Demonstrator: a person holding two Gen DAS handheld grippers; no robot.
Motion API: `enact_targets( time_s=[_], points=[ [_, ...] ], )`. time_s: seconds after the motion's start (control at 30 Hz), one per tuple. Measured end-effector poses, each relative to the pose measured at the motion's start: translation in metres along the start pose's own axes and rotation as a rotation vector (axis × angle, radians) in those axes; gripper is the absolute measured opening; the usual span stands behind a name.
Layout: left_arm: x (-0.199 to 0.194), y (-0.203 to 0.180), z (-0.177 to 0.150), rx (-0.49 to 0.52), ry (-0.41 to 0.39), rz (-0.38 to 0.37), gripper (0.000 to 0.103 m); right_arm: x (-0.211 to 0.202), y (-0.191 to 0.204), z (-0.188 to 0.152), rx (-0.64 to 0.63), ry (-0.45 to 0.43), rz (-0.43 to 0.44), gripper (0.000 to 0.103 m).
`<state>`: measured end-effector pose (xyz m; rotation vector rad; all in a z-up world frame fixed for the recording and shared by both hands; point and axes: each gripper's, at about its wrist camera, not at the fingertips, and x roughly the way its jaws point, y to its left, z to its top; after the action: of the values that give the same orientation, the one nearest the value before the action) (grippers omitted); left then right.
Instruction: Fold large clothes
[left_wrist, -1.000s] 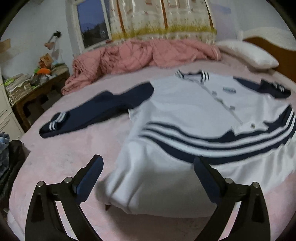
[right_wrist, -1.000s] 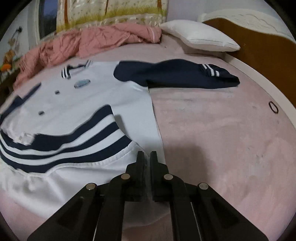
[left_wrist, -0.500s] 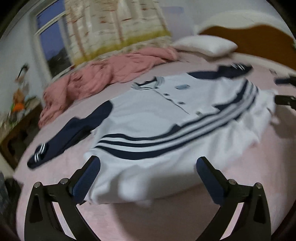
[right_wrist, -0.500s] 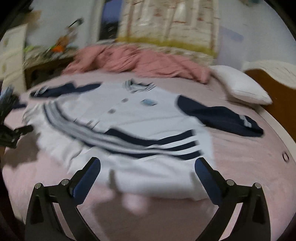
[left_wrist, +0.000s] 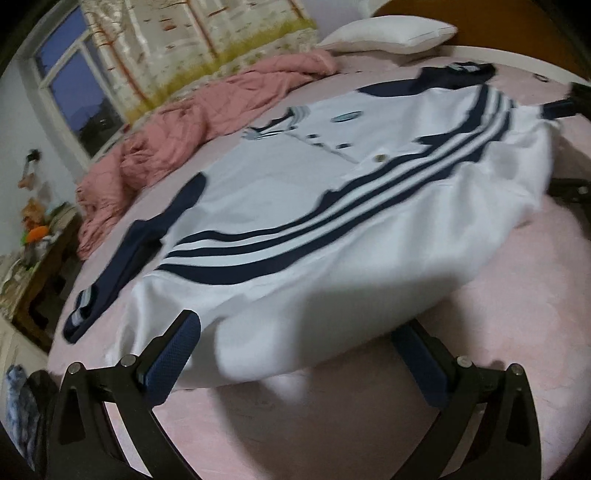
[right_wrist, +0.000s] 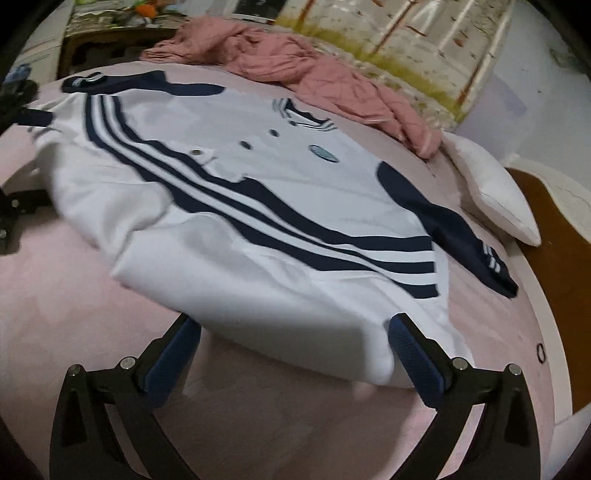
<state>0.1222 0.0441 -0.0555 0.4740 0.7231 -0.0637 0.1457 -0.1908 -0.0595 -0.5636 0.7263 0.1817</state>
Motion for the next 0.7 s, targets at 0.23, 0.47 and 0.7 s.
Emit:
enact_targets(
  time_s=[0.23, 0.47, 0.7],
  points=[
    [0.010, 0.036, -0.001, -0.131, 0.033, 0.135, 0.103, 0.008, -0.026, 0.004, 0.067, 0.020, -0.061, 0.103],
    [0.011, 0.062, 0.018, -0.181, 0.017, 0.105, 0.103, 0.005, -0.065, 0.021, 0.178, -0.011, -0.043, 0.103],
    [0.039, 0.100, 0.081, -0.222, 0.050, 0.059, 0.103, 0.026, -0.101, 0.079, 0.206, -0.032, -0.095, 0.103]
  ],
)
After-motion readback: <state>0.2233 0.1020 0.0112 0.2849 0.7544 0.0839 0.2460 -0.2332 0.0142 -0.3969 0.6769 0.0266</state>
